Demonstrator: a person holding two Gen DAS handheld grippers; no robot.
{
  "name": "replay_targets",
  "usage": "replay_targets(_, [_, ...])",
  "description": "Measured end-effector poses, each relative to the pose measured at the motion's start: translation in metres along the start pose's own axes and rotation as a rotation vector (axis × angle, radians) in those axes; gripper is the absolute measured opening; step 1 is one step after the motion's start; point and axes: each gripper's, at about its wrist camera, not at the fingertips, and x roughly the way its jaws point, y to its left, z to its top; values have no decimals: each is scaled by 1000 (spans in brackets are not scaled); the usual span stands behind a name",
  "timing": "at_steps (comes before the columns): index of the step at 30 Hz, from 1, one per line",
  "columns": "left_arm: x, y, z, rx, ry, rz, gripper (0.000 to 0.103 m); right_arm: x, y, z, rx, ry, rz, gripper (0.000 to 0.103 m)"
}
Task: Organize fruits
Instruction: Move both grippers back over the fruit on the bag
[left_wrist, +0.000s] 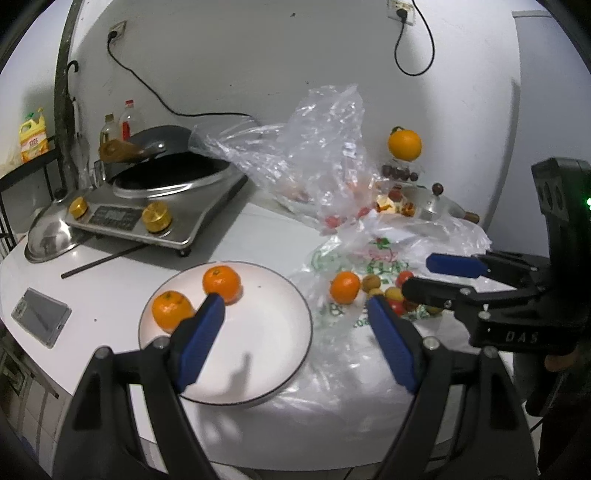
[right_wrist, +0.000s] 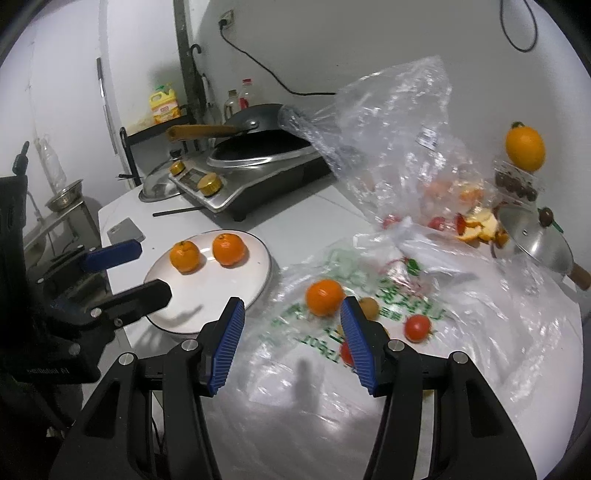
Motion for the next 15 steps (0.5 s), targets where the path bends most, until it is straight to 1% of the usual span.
replay_targets(9, [8,-33,4,42,11,-11,81,-18,-32,-15,35,-19,-25,57])
replay_targets(15, [18,-54,3,72,29,-19,81,-23,-50,-27,57,-15,-35,57])
